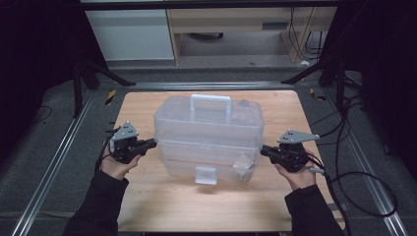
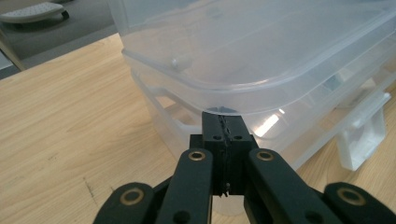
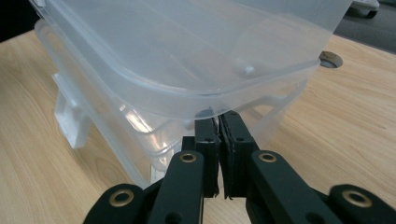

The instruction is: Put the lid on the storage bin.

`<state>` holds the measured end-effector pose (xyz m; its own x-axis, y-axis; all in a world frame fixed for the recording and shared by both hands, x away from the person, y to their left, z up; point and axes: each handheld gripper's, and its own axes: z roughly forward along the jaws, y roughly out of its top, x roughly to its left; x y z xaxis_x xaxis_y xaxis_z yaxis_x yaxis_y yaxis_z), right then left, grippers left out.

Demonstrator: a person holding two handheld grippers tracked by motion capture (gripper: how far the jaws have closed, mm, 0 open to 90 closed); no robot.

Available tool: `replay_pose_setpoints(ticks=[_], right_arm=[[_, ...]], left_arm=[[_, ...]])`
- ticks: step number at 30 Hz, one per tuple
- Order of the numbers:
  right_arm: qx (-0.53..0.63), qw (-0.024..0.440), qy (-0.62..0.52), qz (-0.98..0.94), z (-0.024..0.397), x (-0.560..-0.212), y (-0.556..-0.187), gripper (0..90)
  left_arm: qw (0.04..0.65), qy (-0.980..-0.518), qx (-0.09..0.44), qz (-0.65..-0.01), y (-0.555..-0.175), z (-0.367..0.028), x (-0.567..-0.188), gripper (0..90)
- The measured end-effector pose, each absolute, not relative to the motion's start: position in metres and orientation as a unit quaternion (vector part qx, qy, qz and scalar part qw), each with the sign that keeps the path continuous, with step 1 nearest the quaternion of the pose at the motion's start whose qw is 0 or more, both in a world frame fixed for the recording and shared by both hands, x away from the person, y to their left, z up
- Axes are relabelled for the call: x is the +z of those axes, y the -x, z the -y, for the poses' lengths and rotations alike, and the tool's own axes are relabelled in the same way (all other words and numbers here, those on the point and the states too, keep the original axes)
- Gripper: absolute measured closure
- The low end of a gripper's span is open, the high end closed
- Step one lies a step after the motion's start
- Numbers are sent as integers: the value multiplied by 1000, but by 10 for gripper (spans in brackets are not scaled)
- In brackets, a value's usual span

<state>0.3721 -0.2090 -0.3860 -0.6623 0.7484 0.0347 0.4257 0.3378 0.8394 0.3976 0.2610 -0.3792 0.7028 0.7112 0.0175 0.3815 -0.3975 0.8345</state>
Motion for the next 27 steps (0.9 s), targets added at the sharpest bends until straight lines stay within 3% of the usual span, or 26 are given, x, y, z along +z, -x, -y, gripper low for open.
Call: replay_pose_setpoints(ticks=[9,21,24,27], right_arm=[[430,176,-368,-805,208,-399,-368,860],[383,202,-362,-825,207,-406,-364,845],[394,202,-367,-818,213,-405,-364,830],[389,204,-382,-813,223,-408,-366,814]], left_arm=[[417,-824,183,-337,-392,-261,-391,893],[391,-841,170,-334,-392,-260,-404,889],[365,-847,180,-341,-393,-264,-408,877],[379,-835,171,-361,-397,-277,-411,863]])
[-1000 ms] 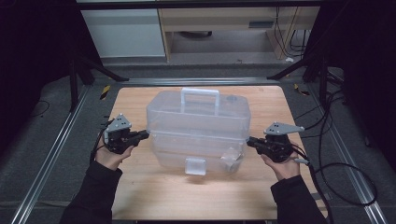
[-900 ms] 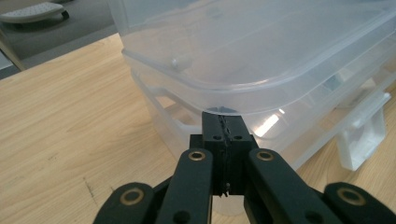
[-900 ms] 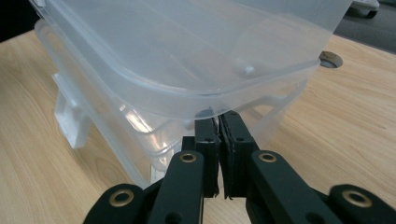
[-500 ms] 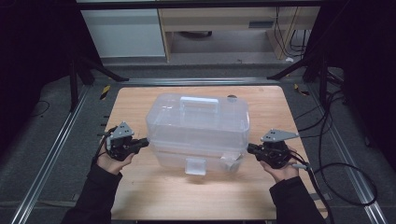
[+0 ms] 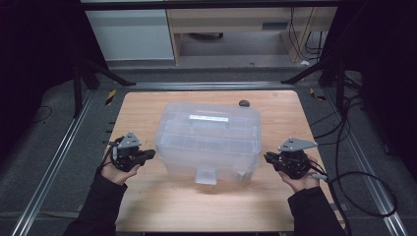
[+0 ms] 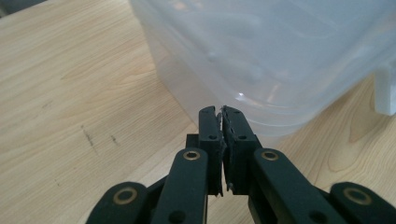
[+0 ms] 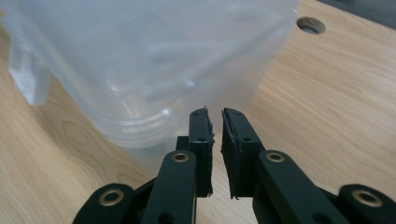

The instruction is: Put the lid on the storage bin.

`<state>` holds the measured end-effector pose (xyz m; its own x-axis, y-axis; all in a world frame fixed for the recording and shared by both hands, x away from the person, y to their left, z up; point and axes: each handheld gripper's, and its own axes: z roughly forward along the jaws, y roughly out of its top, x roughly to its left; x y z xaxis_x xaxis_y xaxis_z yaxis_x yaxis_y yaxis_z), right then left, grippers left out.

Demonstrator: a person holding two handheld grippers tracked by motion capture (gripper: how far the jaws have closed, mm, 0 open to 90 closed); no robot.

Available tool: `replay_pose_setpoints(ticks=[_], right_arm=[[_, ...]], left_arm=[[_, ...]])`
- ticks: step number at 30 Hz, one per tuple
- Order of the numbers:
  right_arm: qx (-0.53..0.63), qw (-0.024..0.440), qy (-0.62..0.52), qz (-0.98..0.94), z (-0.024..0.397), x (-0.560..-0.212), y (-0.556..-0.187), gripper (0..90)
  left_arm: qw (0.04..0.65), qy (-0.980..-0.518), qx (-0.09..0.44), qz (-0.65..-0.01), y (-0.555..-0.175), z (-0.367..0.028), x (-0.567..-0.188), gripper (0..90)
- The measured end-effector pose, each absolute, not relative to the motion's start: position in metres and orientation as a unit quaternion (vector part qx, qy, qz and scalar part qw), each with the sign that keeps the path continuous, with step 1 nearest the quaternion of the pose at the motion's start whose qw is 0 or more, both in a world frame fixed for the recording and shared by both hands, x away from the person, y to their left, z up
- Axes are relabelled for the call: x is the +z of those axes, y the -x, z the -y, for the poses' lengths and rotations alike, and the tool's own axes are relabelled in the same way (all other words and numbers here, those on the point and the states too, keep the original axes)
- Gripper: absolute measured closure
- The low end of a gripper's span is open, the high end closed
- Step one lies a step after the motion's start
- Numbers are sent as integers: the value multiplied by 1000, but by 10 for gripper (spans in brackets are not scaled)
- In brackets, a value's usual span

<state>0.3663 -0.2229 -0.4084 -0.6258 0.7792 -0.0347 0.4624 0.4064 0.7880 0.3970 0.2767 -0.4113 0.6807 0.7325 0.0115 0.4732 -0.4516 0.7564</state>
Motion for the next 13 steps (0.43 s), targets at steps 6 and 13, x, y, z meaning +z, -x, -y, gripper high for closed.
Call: replay_pose_setpoints(ticks=[6,13], right_arm=[[386,210,-409,-800,242,-413,-370,738],[376,236,-458,-770,267,-428,-377,354]], left_arm=[[383,-818,181,-390,-401,-294,-414,804],[351,-806,200,-432,-412,-311,-433,634]])
